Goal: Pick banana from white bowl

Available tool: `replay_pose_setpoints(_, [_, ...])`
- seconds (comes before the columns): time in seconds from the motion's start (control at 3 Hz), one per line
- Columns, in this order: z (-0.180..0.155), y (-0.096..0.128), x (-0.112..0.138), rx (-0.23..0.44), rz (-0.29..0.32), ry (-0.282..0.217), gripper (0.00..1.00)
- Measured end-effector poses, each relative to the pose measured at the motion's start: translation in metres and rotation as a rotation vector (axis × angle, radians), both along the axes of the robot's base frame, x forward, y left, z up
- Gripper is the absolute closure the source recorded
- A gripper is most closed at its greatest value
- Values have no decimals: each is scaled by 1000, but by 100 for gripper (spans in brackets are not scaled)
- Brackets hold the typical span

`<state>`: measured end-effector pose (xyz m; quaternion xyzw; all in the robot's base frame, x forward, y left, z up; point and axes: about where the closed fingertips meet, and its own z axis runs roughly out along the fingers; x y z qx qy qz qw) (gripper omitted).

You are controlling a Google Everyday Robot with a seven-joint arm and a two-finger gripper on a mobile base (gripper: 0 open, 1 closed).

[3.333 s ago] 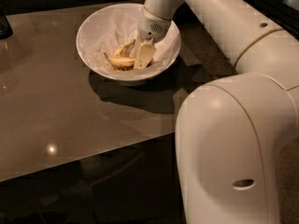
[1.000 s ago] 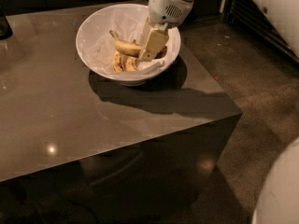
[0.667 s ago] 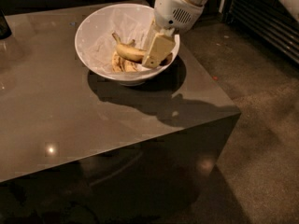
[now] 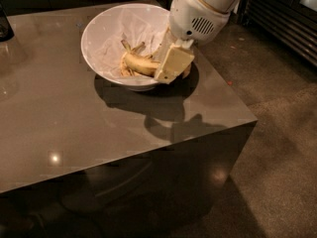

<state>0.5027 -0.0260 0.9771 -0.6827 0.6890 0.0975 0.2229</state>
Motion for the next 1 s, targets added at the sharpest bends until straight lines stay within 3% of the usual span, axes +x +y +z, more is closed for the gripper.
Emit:
replay_pose_setpoints(0.67, [28, 2, -51, -18, 35, 13, 100])
replay_pose_setpoints(1.0, [25, 1, -74, 18, 32, 47, 100])
